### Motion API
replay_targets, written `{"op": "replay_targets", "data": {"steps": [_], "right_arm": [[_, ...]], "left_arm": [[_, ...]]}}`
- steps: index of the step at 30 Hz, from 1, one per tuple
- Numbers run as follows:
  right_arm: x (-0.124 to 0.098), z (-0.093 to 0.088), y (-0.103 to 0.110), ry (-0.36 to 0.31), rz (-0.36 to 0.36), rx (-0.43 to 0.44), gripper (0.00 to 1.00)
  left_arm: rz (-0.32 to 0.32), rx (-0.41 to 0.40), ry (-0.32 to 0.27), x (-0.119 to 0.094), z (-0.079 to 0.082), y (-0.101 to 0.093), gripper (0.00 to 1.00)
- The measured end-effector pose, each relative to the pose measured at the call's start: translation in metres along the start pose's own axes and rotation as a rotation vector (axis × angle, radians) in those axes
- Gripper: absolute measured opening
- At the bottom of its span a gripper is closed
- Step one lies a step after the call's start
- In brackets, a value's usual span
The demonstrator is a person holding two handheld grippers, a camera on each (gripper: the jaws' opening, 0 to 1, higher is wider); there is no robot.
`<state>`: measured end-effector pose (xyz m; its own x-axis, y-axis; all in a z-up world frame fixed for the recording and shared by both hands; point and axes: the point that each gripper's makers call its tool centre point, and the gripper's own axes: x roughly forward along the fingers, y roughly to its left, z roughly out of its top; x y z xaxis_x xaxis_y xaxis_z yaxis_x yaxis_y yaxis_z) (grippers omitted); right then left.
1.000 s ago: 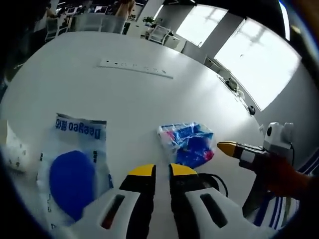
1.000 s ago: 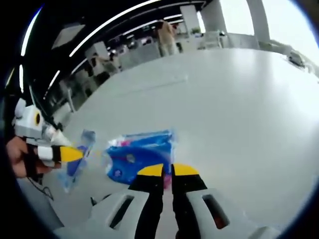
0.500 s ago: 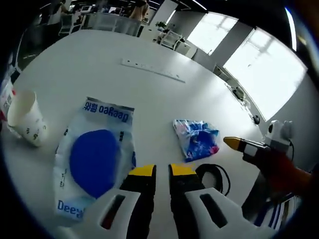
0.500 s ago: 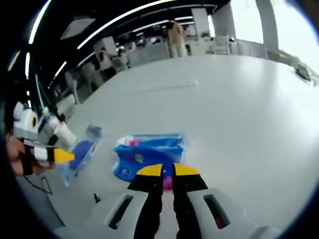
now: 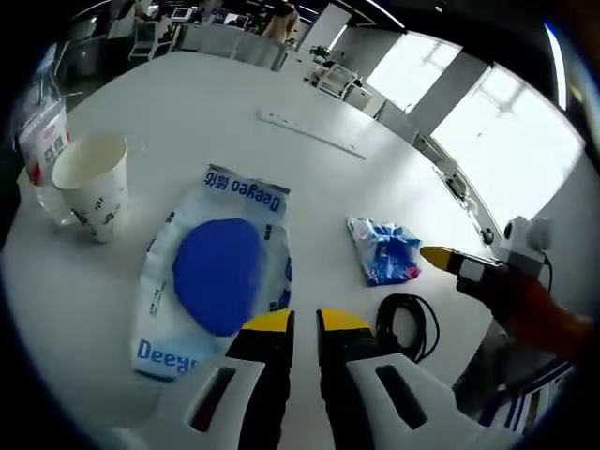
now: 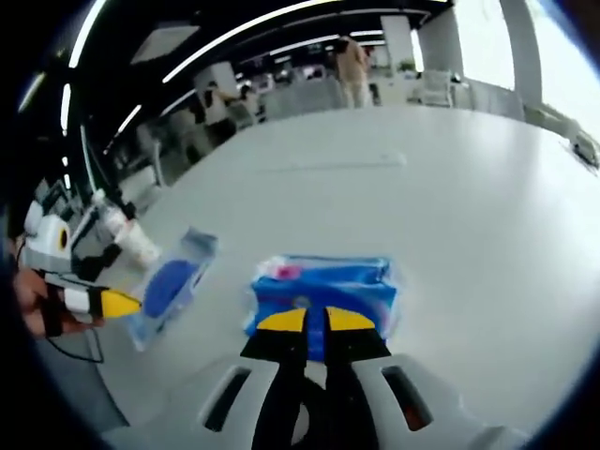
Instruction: Arrange the tabletop items into an orderly group along one side of the table until the central work area is clear of visible clutter.
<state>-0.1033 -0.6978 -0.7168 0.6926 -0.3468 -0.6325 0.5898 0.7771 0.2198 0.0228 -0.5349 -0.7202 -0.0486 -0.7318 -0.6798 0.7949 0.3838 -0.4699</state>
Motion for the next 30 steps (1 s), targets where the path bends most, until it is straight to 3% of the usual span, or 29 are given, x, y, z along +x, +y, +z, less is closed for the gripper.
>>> {"op": "replay_targets", "data": {"steps": [9, 13, 19, 30], "right_arm": [[0.013, 0.000, 0.034, 0.038, 0.068, -0.065, 0.04], [0.020, -0.002, 0.055, 0.068, 0.117, -0.146, 0.05], [0.028, -0.001, 0.068, 0.082, 0.141, -0.172, 0.06], [0.042, 0.000, 0.090, 0.118, 0.188, -0.226, 0.08]], "left_arm": [[0.011, 0.036, -0.028, -0.024, -0.008, 0.016, 0.07], [0.023, 0.020, -0.024, -0.034, -0.018, 0.029, 0.07], [0.042, 0.019, -0.024, -0.044, -0.030, 0.037, 0.07], [0.050, -0.096, -0.019, -0.049, -0.051, 0.048, 0.09]]}}
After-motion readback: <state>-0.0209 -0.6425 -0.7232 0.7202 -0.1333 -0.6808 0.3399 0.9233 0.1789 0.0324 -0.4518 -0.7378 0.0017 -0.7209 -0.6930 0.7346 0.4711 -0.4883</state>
